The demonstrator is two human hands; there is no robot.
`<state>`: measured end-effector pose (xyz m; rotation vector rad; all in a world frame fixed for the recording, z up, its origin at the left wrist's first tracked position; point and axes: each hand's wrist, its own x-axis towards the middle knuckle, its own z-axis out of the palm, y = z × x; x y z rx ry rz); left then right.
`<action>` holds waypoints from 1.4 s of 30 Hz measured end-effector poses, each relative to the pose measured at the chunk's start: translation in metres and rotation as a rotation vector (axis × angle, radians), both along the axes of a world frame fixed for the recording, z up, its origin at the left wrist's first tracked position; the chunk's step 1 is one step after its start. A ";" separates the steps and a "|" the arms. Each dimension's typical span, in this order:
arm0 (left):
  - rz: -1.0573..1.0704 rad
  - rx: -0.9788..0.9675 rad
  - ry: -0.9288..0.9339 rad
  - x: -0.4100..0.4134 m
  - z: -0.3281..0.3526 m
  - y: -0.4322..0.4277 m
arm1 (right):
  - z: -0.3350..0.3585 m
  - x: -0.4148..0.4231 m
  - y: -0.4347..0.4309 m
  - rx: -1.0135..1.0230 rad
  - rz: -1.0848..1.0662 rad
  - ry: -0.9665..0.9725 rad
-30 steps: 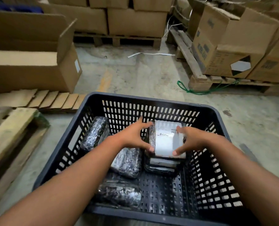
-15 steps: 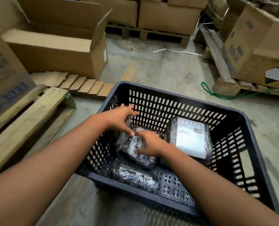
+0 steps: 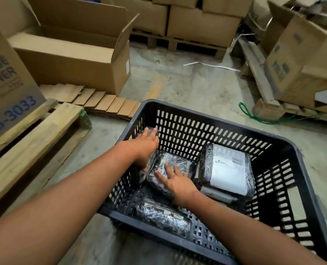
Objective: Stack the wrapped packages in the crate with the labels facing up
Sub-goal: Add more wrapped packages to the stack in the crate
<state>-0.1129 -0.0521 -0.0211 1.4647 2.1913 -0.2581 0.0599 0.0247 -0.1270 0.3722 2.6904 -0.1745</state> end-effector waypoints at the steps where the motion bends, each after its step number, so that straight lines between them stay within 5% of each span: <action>1: 0.003 -0.002 -0.002 0.000 0.001 0.000 | 0.005 -0.001 0.003 0.000 0.009 0.018; 13: 0.049 -0.102 0.002 0.003 0.010 0.014 | 0.030 0.001 0.014 0.066 0.016 0.167; 19: 0.078 0.152 -0.129 -0.018 0.019 0.020 | 0.069 -0.002 0.061 -0.385 -0.375 0.521; 30: 0.116 0.553 -0.467 -0.006 0.007 0.030 | 0.109 0.023 0.118 -1.045 -0.558 0.601; 32: 0.166 0.552 -0.484 -0.004 0.006 0.032 | 0.109 0.021 0.121 -0.989 -0.543 0.569; 36: 0.181 0.502 -0.395 -0.002 0.002 0.037 | 0.108 0.007 0.116 -0.471 -0.389 0.486; 42: 0.197 0.375 -0.226 -0.004 -0.004 0.044 | 0.103 -0.009 0.124 -0.408 -0.308 0.327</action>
